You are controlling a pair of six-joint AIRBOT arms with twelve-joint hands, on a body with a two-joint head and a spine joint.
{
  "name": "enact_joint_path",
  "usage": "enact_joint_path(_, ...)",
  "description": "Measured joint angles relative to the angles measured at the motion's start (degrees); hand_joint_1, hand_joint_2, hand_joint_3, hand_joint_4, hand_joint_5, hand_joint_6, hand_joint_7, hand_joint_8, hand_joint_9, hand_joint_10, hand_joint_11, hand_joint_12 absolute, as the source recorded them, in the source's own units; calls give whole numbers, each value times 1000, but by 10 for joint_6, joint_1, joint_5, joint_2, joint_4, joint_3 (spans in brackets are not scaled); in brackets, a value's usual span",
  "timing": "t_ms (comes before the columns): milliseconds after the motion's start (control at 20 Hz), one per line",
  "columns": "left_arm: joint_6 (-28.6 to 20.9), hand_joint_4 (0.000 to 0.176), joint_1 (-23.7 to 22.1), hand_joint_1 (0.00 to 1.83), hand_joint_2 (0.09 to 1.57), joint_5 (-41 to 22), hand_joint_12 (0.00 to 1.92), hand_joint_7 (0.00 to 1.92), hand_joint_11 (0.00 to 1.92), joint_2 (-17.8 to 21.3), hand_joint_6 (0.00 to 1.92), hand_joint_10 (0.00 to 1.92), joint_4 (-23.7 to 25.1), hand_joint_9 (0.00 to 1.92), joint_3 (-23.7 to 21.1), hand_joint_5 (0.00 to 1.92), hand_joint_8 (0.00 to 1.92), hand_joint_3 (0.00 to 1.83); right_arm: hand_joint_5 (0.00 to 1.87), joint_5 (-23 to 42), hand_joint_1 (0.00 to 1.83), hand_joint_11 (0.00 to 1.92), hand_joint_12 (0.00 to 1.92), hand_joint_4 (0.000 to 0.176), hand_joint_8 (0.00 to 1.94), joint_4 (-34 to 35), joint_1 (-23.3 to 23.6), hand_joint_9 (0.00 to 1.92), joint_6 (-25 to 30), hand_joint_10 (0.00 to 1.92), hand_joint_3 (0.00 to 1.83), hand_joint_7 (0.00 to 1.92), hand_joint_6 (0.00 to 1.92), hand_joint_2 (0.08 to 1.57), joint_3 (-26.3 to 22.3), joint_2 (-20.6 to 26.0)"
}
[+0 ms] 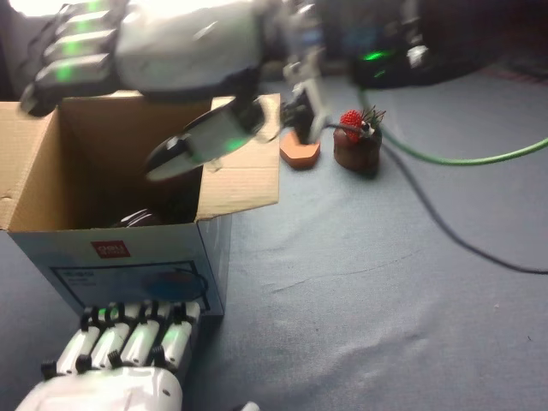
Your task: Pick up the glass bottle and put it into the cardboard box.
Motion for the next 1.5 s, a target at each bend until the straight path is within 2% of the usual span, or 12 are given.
enact_joint_path(500,32,0,-111,28,1329,-3,79,44,0,27,2,1,-140,8,-56,62,0,0,0,13,606,0,1482,0,711,1,-2,0,26,914,0,31,537,1091,-67,101)
enact_joint_path(600,52,0,-166,61,1319,-5,429,395,0,38,77,58,-184,236,-72,342,54,0,334,-38,331,0,1868,0,1196,76,-5,265,-17,1455,0,445,1283,1265,-98,132)
enact_joint_path(700,52,0,-186,111,1297,-7,896,662,0,43,251,178,-203,491,-77,566,135,0,586,-71,295,256,1919,0,1394,125,-5,549,-45,1577,0,702,1511,1333,-120,151)
enact_joint_path(750,64,0,-203,116,1313,-9,1402,636,77,49,870,874,-210,501,-82,531,784,4,763,-104,303,643,1921,0,1471,163,-8,768,-76,1683,0,872,1582,1368,-144,168)
enact_joint_path(800,66,0,-216,159,1332,-11,1693,626,321,51,1233,1383,-209,543,-86,539,1261,8,851,-134,307,946,1921,0,1531,219,-15,955,-124,1760,0,990,1592,1406,-168,181)
enact_joint_path(850,67,0,-227,159,1332,-10,1693,626,321,54,1233,1383,-210,543,-89,539,1261,8,851,-163,307,946,1921,0,1531,279,-20,955,-183,1760,0,990,1592,1406,-192,191)
enact_joint_path(1000,95,0,-295,515,1364,-14,1921,1060,896,59,1649,1902,-228,1008,-90,956,1731,8,1092,-251,481,1402,1921,0,1757,568,-36,1335,-447,1919,0,1305,1753,1531,-289,246)
enact_joint_path(1050,107,0,-319,624,1371,-16,1921,1107,1009,59,1754,1917,-231,1112,-90,1012,1779,7,1198,-269,588,1481,1921,106,1831,700,-43,1403,-591,1921,0,1360,1838,1541,-326,270)
enact_joint_path(1100,112,0,-334,790,1385,-14,1921,1138,1091,59,1825,1920,-231,1185,-86,1055,1872,9,599,-277,779,1511,1921,0,1919,736,-49,1429,-646,1921,0,1362,1902,1565,-352,288)
enact_joint_path(1200,115,0,-355,922,1388,-14,1921,1193,1160,59,1876,1921,-233,1243,-69,1090,1919,6,447,-296,845,1553,1921,0,1940,776,-58,1475,-701,1921,0,1391,1920,1571,-401,318)
enact_joint_path(1350,111,0,-358,919,1376,-11,1921,1207,1179,58,1901,1921,-211,1251,-47,1095,1921,0,440,-302,846,1574,1921,0,1941,1005,-43,1489,-887,1921,0,1381,1921,1571,-447,340)
enact_joint_path(1500,110,0,-360,914,1378,-8,1921,1212,1166,58,1921,1921,-205,1250,-37,1107,1921,1,441,-219,846,1579,1921,0,1941,1463,-25,1494,-1316,1921,0,1387,1921,1571,-492,352)
